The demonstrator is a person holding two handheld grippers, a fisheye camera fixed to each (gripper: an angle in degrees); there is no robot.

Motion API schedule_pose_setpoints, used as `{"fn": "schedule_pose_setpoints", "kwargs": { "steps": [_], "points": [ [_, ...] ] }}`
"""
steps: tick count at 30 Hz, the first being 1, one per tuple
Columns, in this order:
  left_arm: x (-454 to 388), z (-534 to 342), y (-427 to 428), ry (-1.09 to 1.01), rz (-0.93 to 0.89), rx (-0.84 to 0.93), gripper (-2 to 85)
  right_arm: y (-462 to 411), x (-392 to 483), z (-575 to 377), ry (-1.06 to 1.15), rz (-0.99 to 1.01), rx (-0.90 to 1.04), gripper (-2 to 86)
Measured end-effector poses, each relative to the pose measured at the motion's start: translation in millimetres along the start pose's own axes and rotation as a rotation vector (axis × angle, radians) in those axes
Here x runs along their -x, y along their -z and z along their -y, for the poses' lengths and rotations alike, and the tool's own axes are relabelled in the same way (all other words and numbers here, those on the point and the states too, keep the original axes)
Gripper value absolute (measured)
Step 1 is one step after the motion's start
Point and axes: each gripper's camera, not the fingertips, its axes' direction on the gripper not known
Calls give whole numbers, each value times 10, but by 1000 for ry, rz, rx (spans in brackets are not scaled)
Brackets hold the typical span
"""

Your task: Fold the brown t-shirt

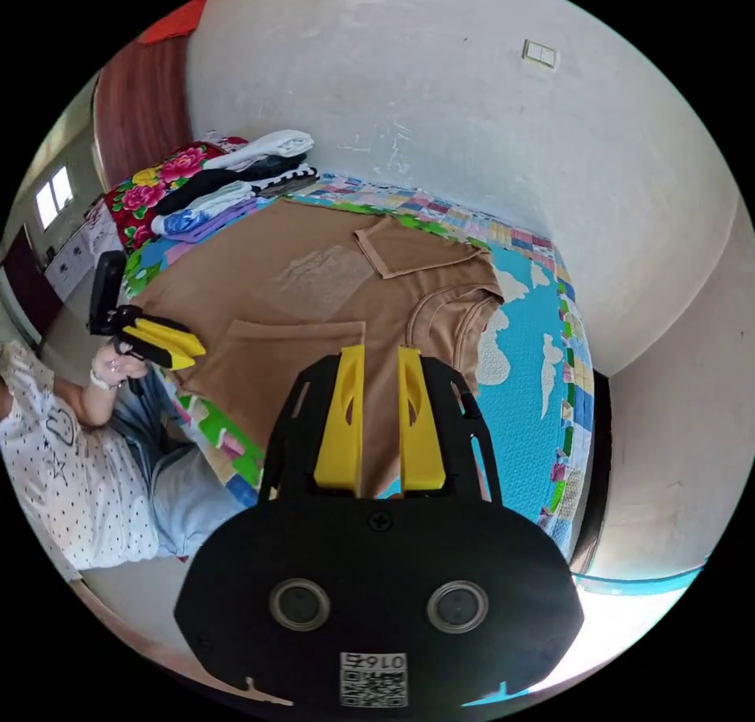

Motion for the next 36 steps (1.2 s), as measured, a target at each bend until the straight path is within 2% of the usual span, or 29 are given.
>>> {"fn": "schedule_pose_setpoints", "kwargs": {
  "steps": [4, 9, 14, 16, 22, 28, 32, 36],
  "points": [
    [-140, -77, -3, -52, 63, -19, 79, 101, 4, -448, 43, 41, 68, 71],
    [-260, -35, -37, -117, 89, 1, 73, 168, -52, -746, 19, 112, 46, 72],
    [-220, -12, -21, -81, 166, -15, 10, 86, -120, -793, -15, 154, 21, 45],
    [-175, -8, 11, -70, 134, -15, 0, 89, -116, -791, -4, 139, -2, 15],
    [34, 13, 95, -9, 27, -22, -6, 186, -231, -829, -26, 161, -60, 2],
    [130, 29, 171, 14, -33, -9, 14, 31, -190, -830, -23, 151, 16, 16],
    [185, 103, 417, 53, 43, -63, 42, 129, -190, -738, -49, 92, -2, 43],
    [268, 359, 500, 137, 122, -100, 86, 185, -29, -351, -12, 42, -104, 67]
  ]
}}
